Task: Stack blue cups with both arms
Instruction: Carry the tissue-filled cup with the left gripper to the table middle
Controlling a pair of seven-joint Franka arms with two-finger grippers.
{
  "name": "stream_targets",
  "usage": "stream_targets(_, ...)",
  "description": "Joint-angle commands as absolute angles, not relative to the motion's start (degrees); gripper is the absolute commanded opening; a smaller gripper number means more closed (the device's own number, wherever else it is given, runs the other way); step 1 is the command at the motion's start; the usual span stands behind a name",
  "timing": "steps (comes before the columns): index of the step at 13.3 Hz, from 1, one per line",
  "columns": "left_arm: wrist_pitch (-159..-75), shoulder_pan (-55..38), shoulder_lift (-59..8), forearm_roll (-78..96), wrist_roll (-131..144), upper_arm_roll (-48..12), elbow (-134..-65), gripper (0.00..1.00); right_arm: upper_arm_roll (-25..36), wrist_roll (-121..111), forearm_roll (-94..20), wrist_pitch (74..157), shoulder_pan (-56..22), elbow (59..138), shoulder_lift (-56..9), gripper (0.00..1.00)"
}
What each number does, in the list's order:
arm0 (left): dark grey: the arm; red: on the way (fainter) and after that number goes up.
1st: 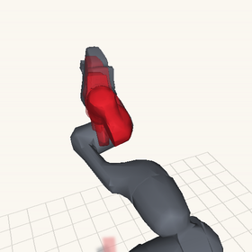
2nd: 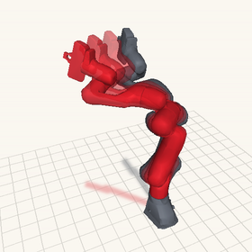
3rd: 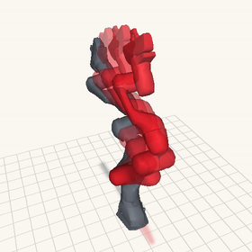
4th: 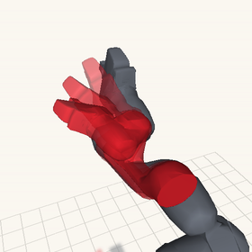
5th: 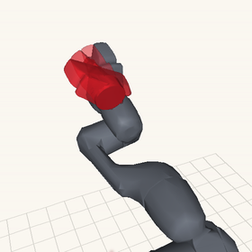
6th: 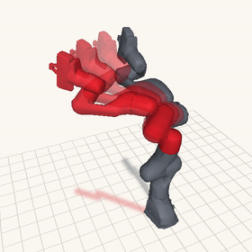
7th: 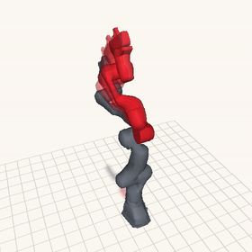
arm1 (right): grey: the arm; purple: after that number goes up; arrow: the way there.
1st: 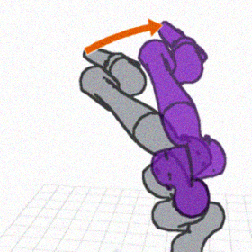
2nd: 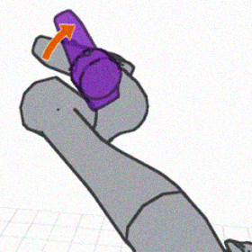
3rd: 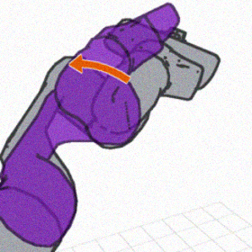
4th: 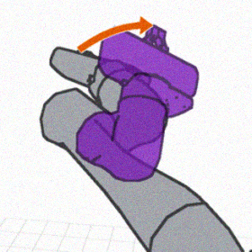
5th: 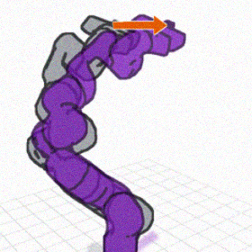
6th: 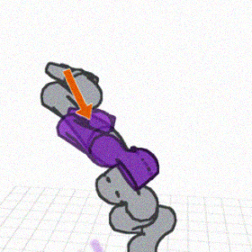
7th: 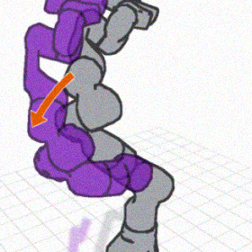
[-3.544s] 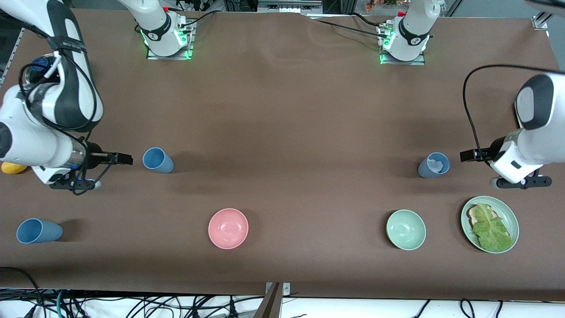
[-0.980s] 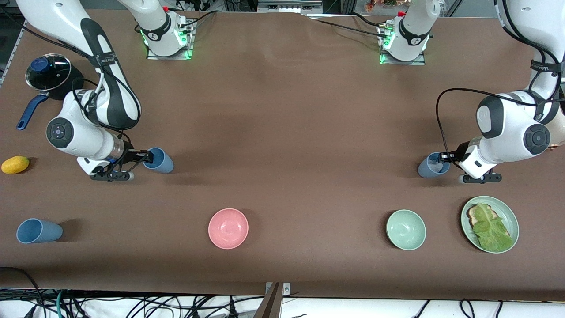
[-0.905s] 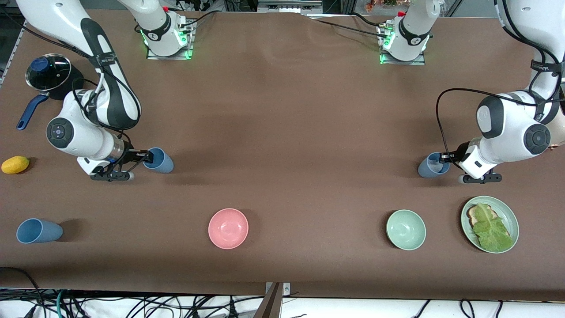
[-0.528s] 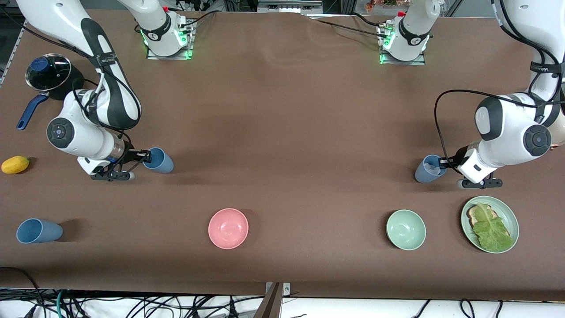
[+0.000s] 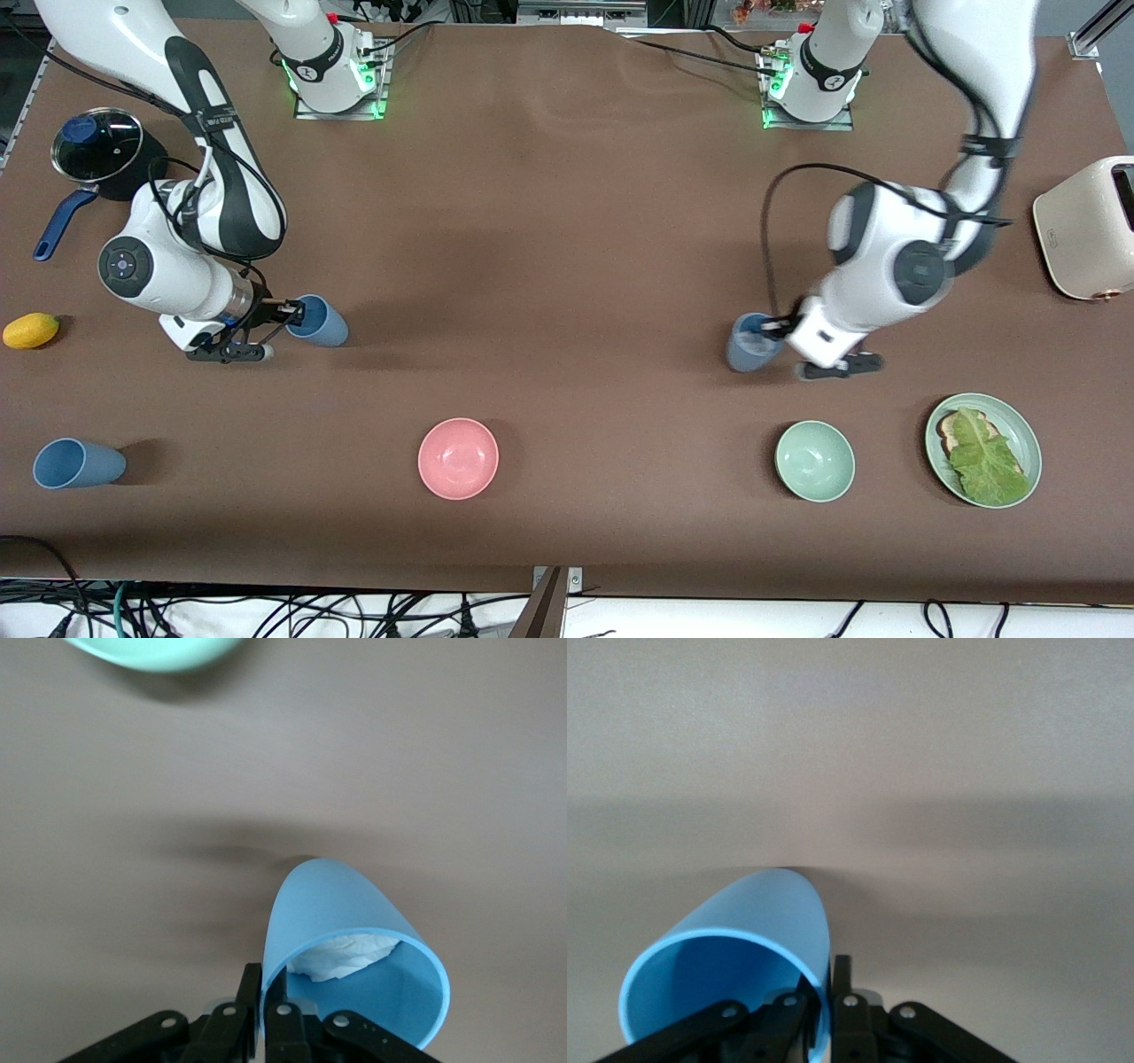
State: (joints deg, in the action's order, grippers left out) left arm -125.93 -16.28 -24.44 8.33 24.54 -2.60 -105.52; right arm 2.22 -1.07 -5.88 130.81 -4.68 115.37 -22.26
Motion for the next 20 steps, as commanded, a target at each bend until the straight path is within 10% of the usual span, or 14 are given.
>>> stream_targets(1, -125.1, -24.1, -30.7, 9.7, 34.7, -1.7, -97.1, 0.00, 1.8, -1.1, -6.2, 131.0, -4.4, 115.7, -21.7, 0.00)
stream_targets(11, -125.2, -32.5, -35.9, 9.5, 43.6, -1.7, -91.0, 0.00, 2.2, -2.0, -6.1, 122.0, -3.8, 106.7, -21.5, 0.00)
stream_targets(16, -125.2, -32.3, -36.0, 9.5, 43.3, -1.6, -89.7, 0.60, 2.0, 1.4, -6.1, 113.9, -4.2, 97.8, -23.1, 0.00)
stream_targets(20, -124.9, -31.8, -35.9, 9.0, 43.2, -1.5, -88.2, 0.74, 0.6, 12.0, -6.1, 108.1, -7.5, 89.5, -26.6, 0.00)
